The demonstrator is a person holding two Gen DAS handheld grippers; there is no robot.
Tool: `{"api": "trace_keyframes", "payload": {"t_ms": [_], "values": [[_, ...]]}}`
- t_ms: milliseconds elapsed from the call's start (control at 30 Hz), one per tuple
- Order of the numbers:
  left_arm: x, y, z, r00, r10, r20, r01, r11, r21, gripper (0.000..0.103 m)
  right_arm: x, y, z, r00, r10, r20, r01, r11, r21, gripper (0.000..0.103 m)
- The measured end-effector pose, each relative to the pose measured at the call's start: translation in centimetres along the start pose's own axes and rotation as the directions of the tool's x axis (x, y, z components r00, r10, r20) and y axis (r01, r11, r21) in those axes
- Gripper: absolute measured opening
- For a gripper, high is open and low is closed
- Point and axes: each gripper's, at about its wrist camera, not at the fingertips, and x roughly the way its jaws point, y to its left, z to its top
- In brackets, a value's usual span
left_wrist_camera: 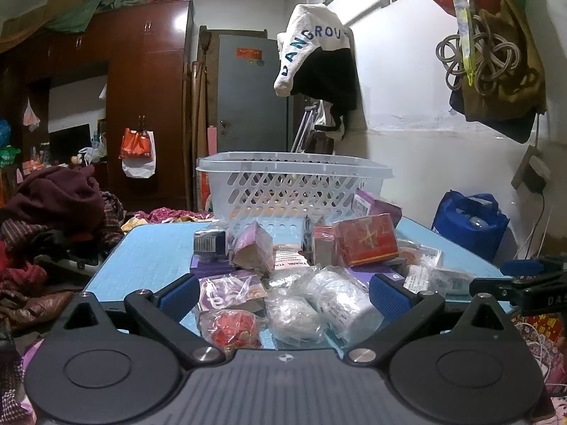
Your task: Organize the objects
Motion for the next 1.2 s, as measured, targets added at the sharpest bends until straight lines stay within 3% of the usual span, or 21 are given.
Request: {"api": "trace_keyframes", "payload": {"t_ms": [800, 1100, 1200], "values": [[0.2, 0.0, -0.4, 1.000, -0.013, 0.010, 0.013, 1.000, 0.006, 0.103, 0.5, -0.5, 0.0, 0.999, 0.038, 0.010, -0.038, 0.999, 0.033, 0.103], [1.2, 2.4, -1.0, 0.999, 0.030, 0.015, -0.030, 0.999, -0.028, 0.103, 5.4, 0.0, 5.1, 0.991, 0.113, 0.071, -0.120, 0.987, 0.105, 0.103], [1.4, 2.7, -1.8, 0.999, 0.037, 0.020, -0.037, 0.999, 0.014, 0.103, 7.5, 0.6, 6.6, 0.995, 0.093, 0.048, -0.097, 0.990, 0.098, 0.093]]}}
